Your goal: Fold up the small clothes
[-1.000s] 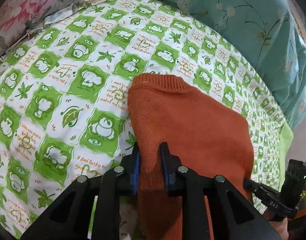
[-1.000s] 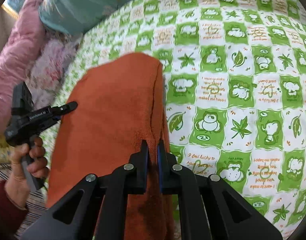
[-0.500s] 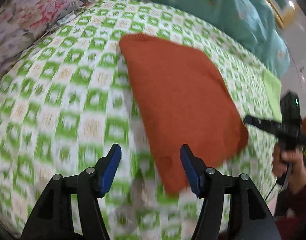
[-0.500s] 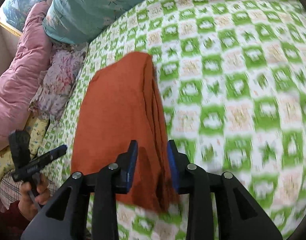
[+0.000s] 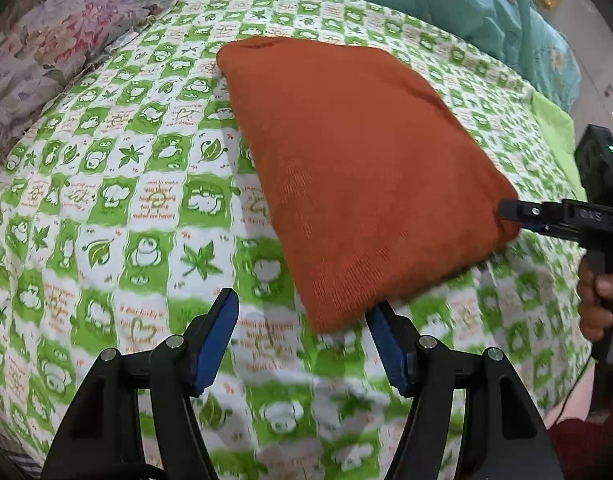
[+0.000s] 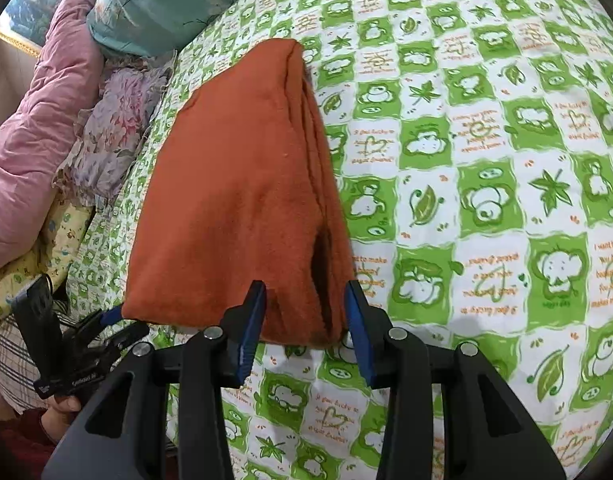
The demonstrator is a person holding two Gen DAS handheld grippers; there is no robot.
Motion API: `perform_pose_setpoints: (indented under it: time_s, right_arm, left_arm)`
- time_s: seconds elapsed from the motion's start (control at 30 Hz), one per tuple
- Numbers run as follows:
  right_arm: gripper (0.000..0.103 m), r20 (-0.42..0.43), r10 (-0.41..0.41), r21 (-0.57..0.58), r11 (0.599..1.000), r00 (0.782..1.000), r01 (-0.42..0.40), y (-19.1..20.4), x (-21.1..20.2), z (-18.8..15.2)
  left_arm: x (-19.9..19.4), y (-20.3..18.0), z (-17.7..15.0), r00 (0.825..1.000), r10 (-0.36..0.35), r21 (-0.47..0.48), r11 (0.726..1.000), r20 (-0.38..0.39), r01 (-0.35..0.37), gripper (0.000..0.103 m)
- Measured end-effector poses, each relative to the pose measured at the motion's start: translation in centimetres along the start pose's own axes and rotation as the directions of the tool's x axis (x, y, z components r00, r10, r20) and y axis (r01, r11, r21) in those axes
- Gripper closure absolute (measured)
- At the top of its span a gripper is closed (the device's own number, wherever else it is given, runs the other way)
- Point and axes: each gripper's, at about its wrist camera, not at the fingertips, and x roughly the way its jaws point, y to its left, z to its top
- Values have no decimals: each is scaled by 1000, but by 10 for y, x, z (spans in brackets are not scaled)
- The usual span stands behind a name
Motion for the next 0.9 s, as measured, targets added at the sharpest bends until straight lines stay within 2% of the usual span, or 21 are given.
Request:
perform_pose_setpoints:
  time_s: [0.03, 0.1, 0.13, 0.17, 0.2, 0.23, 0.27, 0.33, 0.37, 0.47, 0.6, 0.7, 0.9]
  right_arm:
    - [61, 3, 4, 2, 1000, 1000, -4, 0, 0, 0]
    - [74, 13, 12, -8, 1000, 1000, -11, 4, 0, 0]
    - [93, 11, 3, -26, 1000, 1000, -3, 7, 0, 0]
    - [98, 11, -4, -39, 999, 1000, 5, 10, -1, 1]
    - [98, 15, -9, -56, 998, 1000, 10, 13, -3, 1]
    - [98, 21, -10, -70, 998, 1000, 11, 16, -5, 2]
    - [98, 48, 4, -89, 996, 999, 1, 22, -15, 4]
    - [98, 106, 42, -97, 995, 993, -32, 25, -35, 8]
    - [99, 117, 35, -101, 995, 993, -23, 24, -40, 10]
    - [99, 79, -36, -112, 993, 996, 45, 12, -31, 10]
    - [99, 29, -103, -111, 988, 994, 106, 2, -9, 1]
    - [99, -6, -171, -154, 974, 985, 168, -2, 9, -4]
    - [99, -30, -194, -131, 973, 981, 188, -11, 18, -6]
  left_arm:
    - [5, 0, 1, 1000, 18, 6, 1000, -9, -17, 38]
    - [11, -2, -1, 998, 53, 19, 998, -19, -53, 41]
    - [13, -1, -3, 998, 57, 17, 998, -22, -56, 45]
    - [14, 1, -3, 998, 50, 0, 999, -23, -50, 55]
    - [14, 3, -3, 999, 34, -21, 999, -24, -35, 62]
    - [13, 6, -2, 1000, 11, -43, 999, -23, -12, 77]
    - [6, 6, 0, 1000, -10, -68, 998, -5, 10, 83]
    - [-5, 0, 0, 1000, 2, -63, 998, 28, 0, 87]
    - [-4, -3, -2, 1000, 4, -50, 999, 21, -3, 89]
    - [15, -5, -11, 998, 14, -45, 999, -61, -17, 92]
    - [15, -5, -13, 998, 9, -52, 999, -66, -12, 94]
    - [19, -3, -11, 997, 4, -59, 998, -81, -9, 94]
    - [27, -1, -8, 995, -15, -69, 998, -98, 8, 93]
